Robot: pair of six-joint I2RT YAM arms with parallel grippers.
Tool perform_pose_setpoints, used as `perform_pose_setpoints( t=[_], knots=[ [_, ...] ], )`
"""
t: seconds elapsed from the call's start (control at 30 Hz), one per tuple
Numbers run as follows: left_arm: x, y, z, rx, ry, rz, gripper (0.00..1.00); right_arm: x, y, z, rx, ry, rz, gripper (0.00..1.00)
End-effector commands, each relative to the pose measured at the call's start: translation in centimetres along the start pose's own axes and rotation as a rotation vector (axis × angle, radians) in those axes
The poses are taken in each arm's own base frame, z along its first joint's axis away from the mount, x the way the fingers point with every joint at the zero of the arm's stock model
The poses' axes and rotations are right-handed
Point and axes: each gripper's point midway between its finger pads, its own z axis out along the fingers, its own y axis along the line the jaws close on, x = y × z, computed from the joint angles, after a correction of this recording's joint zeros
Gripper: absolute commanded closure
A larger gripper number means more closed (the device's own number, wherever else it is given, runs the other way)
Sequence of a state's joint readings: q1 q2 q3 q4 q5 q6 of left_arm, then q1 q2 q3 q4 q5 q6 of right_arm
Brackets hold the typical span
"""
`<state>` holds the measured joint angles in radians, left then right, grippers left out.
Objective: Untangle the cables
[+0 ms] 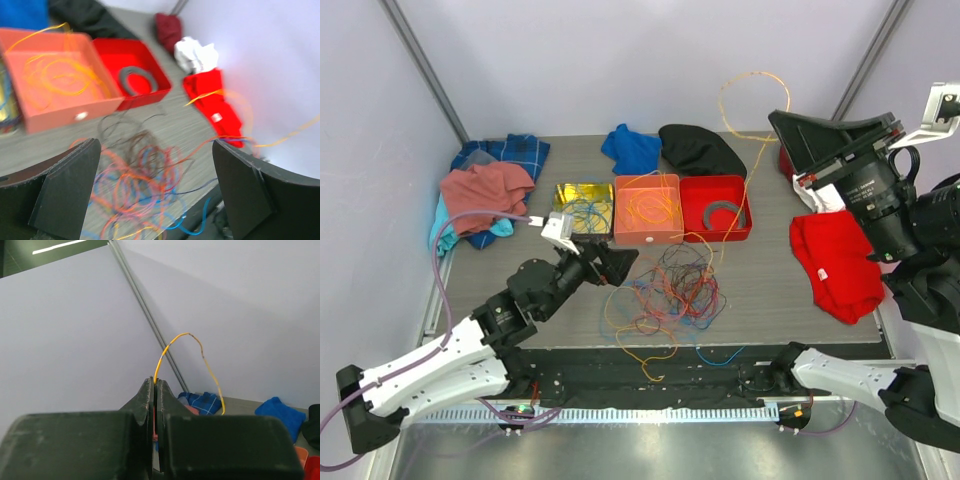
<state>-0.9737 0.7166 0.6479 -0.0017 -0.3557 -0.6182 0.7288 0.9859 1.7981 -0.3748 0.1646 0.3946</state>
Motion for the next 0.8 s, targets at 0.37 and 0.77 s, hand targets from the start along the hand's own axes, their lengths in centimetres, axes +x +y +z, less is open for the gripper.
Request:
perform_pose_setpoints(
  t=[0.37,0.77],
  knots=[
    [-4.9,-13.6,1.5,0.567,-0.218,0.104,0.0,2.9,0.3,1.0,-0.037,0.077,0.038,0.99],
    [1.5,-17.7,6.5,0.598,-0.158,0.32,0.0,5.2,-0.5,0.7,-0.022,0.132,0.044,0.99]
  ],
)
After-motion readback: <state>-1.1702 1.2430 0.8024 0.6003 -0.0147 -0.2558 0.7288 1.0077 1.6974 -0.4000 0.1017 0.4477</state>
